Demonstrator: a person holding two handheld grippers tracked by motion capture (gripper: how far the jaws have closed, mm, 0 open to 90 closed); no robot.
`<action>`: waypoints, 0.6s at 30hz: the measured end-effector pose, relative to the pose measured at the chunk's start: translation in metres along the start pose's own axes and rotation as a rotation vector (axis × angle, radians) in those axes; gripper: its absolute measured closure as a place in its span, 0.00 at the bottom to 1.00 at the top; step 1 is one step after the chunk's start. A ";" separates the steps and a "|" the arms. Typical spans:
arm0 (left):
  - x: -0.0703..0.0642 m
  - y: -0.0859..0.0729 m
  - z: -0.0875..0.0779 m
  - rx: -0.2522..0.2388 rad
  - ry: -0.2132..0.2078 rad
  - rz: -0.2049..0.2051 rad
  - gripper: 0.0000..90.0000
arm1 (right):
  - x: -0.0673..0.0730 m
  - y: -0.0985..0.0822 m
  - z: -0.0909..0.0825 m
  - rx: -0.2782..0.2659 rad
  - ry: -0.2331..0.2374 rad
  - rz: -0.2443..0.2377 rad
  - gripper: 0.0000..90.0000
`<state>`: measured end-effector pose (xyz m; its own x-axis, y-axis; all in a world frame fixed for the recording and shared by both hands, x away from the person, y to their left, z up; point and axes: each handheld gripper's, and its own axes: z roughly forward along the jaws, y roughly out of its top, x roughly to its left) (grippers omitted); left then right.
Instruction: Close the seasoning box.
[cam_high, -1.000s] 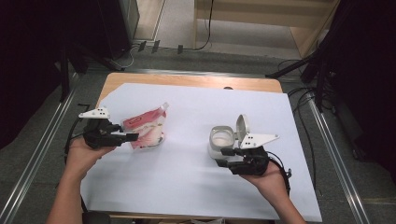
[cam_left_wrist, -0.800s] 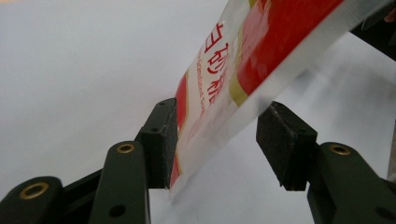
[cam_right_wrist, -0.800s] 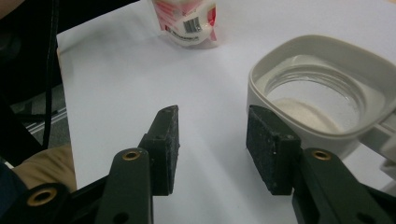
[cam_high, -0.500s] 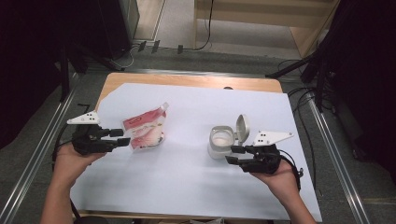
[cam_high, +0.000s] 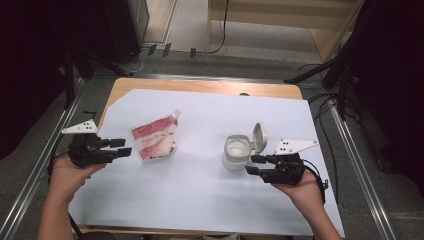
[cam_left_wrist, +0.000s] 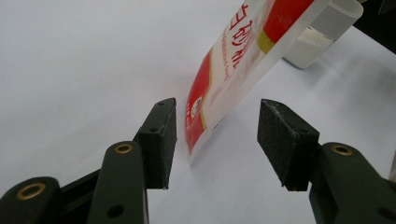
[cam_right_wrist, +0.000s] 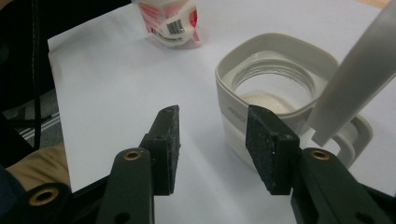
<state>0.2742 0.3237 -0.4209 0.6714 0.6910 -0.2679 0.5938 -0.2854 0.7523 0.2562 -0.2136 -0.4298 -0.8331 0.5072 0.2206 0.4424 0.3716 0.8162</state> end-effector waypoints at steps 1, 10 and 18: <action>0.000 0.000 0.000 0.000 0.000 -0.002 0.54 | 0.000 0.000 -0.001 -0.003 0.002 0.003 0.62; 0.009 -0.005 -0.007 -0.015 0.034 -0.020 0.54 | -0.005 -0.001 -0.005 -0.005 -0.015 0.008 0.62; 0.019 -0.004 -0.005 -0.029 0.096 -0.028 0.54 | -0.009 -0.001 -0.008 -0.005 -0.010 0.017 0.68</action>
<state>0.2823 0.3408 -0.4260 0.6083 0.7591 -0.2318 0.5978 -0.2462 0.7629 0.2606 -0.2244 -0.4283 -0.8224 0.5208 0.2290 0.4543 0.3589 0.8153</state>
